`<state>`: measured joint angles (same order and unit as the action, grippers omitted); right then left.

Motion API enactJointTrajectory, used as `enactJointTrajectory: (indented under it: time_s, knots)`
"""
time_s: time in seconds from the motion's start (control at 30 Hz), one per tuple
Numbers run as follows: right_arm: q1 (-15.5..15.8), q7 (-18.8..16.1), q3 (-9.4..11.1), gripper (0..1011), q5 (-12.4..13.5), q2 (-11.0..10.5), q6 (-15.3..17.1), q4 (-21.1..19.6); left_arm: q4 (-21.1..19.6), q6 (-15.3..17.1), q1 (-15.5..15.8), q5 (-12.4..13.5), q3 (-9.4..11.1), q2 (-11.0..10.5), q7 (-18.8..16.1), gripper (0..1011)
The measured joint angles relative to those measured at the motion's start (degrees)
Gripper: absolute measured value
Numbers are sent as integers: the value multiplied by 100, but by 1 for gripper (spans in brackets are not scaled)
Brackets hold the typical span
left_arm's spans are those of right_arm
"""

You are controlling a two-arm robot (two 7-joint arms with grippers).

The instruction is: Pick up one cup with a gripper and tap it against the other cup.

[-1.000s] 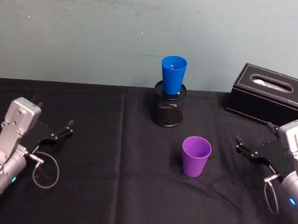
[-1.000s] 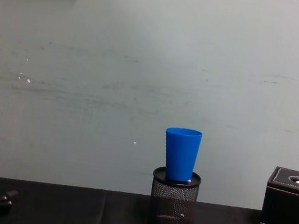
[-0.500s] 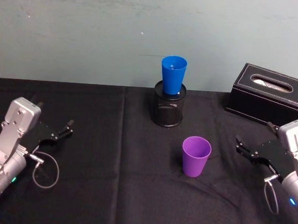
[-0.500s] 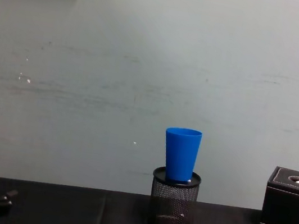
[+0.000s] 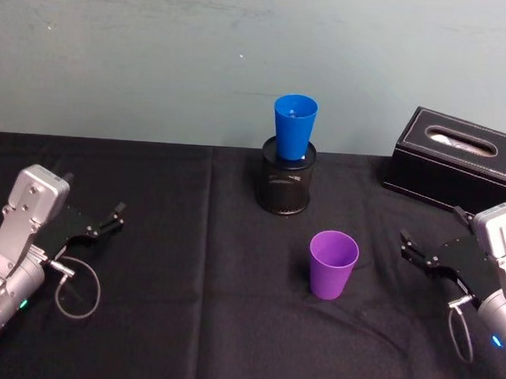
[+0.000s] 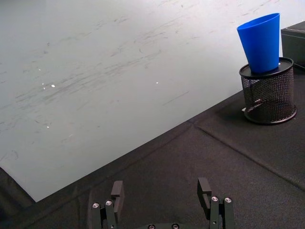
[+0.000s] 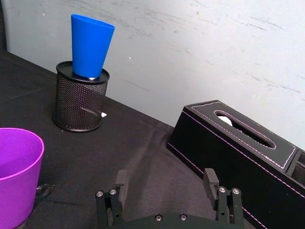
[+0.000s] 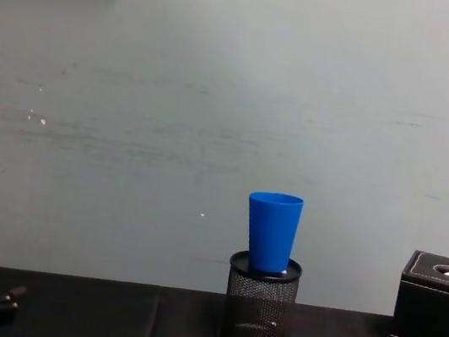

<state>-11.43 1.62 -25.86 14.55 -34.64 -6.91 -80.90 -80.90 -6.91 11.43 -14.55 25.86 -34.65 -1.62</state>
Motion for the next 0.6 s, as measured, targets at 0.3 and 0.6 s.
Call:
enactJointTrajectory:
  time_s: [0.3,0.6]
  knots:
    - [0,0,0,1003,0,0,0,0,0,0,0,0,0,0,0,1011]
    - [253,-70,199,1003,41,69,-241,-196,0,0,0,0,0,0,0,1011]
